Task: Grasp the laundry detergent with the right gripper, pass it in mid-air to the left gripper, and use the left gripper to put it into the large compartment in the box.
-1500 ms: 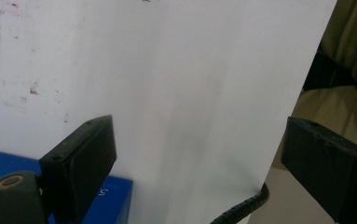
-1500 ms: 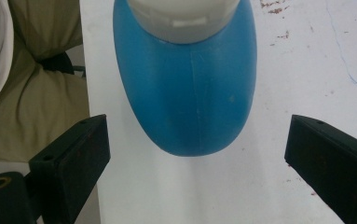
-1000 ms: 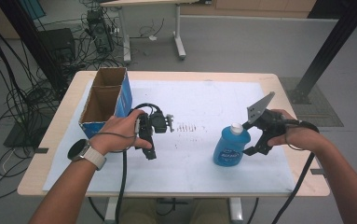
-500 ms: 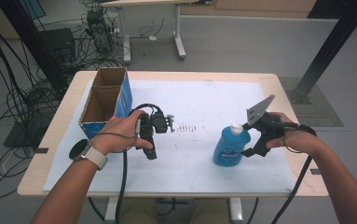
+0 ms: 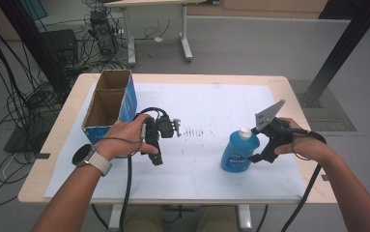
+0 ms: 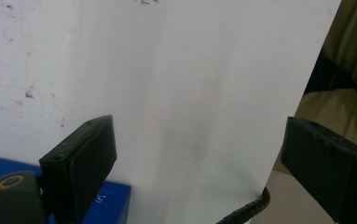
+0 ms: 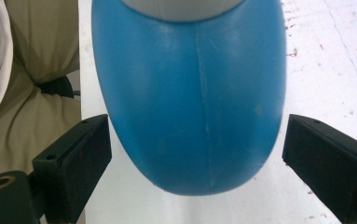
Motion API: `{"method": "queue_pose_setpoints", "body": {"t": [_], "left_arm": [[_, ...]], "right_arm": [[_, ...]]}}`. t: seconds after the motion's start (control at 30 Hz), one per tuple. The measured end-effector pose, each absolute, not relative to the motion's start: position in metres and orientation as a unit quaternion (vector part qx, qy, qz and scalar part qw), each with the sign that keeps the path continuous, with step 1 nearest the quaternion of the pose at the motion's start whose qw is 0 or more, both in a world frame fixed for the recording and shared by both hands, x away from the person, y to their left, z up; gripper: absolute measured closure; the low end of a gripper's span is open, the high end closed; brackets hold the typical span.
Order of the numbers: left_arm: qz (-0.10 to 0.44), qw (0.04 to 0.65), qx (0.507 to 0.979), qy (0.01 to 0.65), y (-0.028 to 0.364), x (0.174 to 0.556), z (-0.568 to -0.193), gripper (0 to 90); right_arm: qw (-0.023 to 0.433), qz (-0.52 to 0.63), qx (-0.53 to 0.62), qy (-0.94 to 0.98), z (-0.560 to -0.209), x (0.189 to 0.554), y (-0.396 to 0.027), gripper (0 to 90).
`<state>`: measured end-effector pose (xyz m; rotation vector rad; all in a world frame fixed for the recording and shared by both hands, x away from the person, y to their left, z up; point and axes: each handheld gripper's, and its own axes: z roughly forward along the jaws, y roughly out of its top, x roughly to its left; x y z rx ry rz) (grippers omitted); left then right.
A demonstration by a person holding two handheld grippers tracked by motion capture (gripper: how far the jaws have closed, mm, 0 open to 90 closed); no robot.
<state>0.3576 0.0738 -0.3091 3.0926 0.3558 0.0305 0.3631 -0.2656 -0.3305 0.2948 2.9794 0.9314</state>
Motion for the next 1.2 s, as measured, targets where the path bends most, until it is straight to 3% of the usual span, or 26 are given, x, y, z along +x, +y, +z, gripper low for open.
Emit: {"method": "queue_pose_setpoints", "body": {"t": [1.2], "left_arm": [[0.008, 0.012, 0.993, 0.118, 0.072, 0.359, -0.312, 10.8]], "right_arm": [[0.005, 0.339, 0.095, 0.936, -0.347, 0.363, -0.268, 7.5]]}}
